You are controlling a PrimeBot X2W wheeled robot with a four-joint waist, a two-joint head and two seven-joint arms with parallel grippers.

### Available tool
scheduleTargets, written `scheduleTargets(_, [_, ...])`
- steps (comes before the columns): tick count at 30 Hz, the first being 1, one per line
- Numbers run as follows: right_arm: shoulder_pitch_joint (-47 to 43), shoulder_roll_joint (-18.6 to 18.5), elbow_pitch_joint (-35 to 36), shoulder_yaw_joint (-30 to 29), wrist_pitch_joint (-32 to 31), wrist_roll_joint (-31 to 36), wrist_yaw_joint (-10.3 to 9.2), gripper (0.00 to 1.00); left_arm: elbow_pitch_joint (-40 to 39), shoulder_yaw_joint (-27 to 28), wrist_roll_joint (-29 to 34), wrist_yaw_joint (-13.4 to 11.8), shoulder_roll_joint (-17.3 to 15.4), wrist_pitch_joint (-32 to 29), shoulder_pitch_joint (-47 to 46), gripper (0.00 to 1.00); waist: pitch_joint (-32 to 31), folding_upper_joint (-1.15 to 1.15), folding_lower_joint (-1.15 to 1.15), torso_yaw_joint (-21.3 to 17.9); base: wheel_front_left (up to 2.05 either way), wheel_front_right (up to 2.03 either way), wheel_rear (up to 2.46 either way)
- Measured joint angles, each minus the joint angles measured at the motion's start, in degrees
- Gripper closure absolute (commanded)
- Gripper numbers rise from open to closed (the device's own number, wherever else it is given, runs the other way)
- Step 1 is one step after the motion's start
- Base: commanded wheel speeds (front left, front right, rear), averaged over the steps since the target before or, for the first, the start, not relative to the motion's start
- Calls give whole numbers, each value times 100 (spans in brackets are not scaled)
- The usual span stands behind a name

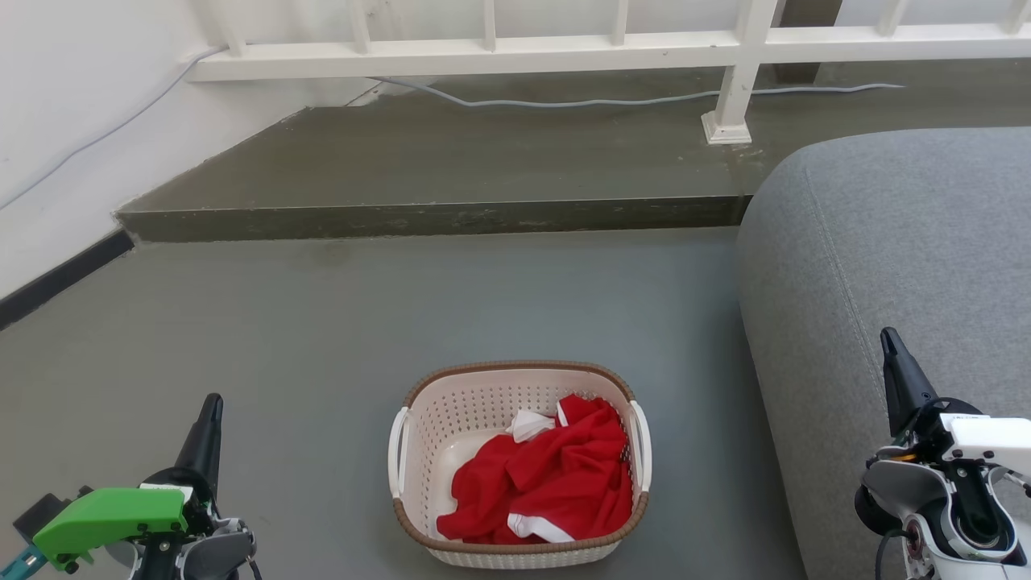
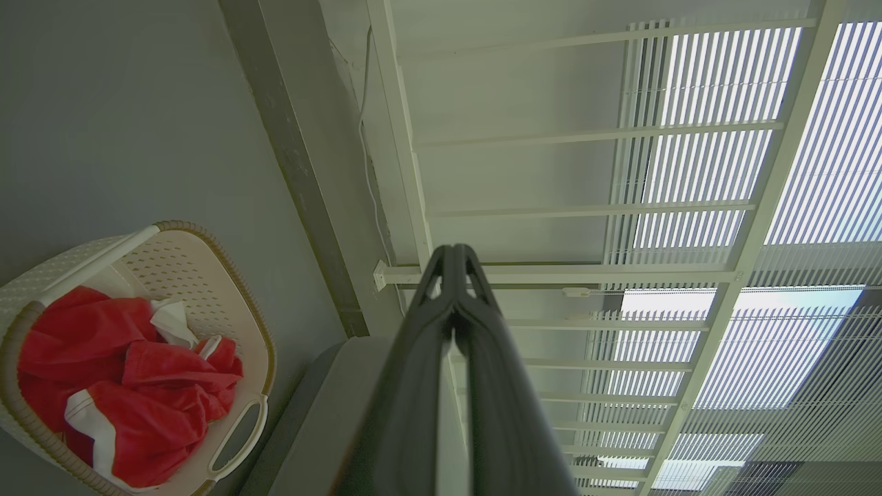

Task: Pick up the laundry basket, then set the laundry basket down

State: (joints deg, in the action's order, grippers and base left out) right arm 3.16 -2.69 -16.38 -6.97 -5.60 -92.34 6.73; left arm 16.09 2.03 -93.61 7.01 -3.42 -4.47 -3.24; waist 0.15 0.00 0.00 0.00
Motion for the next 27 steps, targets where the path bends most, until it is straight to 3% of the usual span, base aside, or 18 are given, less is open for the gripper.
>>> scheduleTargets(27, [0, 5, 15, -2, 0, 0, 0, 100, -5, 7, 0, 1, 3, -1, 0, 100, 1, 0, 0, 0, 0, 0, 0])
